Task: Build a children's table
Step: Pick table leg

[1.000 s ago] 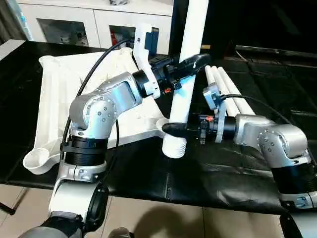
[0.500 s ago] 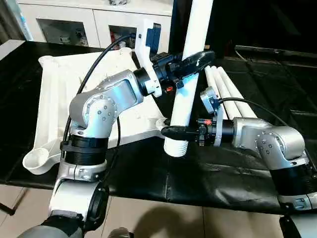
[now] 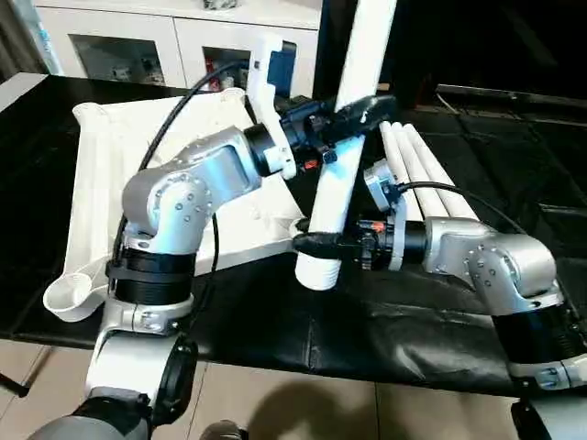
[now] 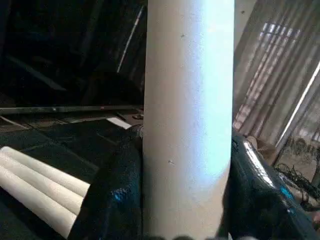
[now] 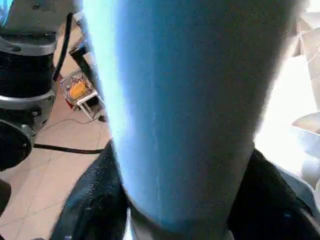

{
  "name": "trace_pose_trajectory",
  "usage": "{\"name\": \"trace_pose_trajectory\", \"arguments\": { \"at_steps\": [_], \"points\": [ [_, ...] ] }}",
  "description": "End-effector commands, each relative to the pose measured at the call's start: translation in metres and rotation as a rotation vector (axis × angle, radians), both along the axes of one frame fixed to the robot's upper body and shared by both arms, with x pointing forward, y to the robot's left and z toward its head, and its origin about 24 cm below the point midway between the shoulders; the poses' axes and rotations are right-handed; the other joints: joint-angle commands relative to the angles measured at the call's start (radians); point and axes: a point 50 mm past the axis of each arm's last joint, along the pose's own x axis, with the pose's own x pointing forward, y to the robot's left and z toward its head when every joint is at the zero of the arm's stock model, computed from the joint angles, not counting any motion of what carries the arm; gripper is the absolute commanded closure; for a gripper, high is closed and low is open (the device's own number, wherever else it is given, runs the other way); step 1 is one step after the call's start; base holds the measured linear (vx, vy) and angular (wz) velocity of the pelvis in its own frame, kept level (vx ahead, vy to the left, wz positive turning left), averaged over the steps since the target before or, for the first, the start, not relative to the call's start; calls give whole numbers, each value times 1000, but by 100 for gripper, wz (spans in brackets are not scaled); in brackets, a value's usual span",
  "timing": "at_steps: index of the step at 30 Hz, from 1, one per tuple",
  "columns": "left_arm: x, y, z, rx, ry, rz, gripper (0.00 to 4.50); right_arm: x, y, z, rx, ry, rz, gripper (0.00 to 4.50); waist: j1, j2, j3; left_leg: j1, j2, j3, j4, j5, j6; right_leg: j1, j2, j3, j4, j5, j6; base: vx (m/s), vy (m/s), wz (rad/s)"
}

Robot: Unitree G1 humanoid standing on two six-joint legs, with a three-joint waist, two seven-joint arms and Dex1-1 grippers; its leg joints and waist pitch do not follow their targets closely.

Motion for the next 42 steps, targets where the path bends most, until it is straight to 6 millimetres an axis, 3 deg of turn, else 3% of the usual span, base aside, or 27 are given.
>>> {"name": "trace_pose_trajectory", "arguments": {
  "at_steps": [1, 20, 27, 35, 36, 37, 42],
  "points": [
    [-8, -10, 9, 6, -40, -78, 273, 5, -10, 3, 4, -14, -68, 154, 0, -5, -90, 4, 29, -7, -54, -54, 10, 68, -77, 50, -69, -113, -167, 0, 0, 0],
    [-4, -8, 7, 35, -45, -64, 273, 2, -13, 9, 22, -32, -27, 141, 1, -2, -91, 4, 29, -8, -54, -59, 11, 70, -76, 50, -68, -96, -178, 0, 0, 0],
    [-5, -10, 6, 34, -46, -77, 273, 3, -12, 6, 11, -21, -30, 213, 0, -2, -90, 4, 28, -8, -54, -62, 12, 71, -76, 50, -69, -104, -178, 0, 0, 0],
    [-8, -13, 12, 15, -72, -88, 273, 3, -11, 3, 4, -17, -36, 248, 0, -1, -91, 4, 29, -8, -54, -60, 11, 70, -77, 50, -69, -101, -178, 0, 0, 0],
    [-10, -15, 14, -6, -71, -105, 217, 3, -11, 3, 4, -18, -39, 251, 0, -1, -91, 4, 28, -8, -53, -61, 11, 70, -77, 50, -69, -100, -179, 0, 0, 0],
    [-11, -15, 15, -13, -70, -116, 203, 3, -11, 3, 5, -18, -42, 251, 1, 1, -91, 3, 28, -8, -53, -62, 11, 71, -77, 49, -69, -101, -180, 0, 0, 0],
    [-25, -19, 23, -48, -80, -222, 183, 6, -11, 1, 5, -12, -80, 251, 0, 3, -91, 4, 29, -8, -53, -69, 8, 70, -77, 49, -67, -90, -197, 0, 0, 0]
  ]
}}
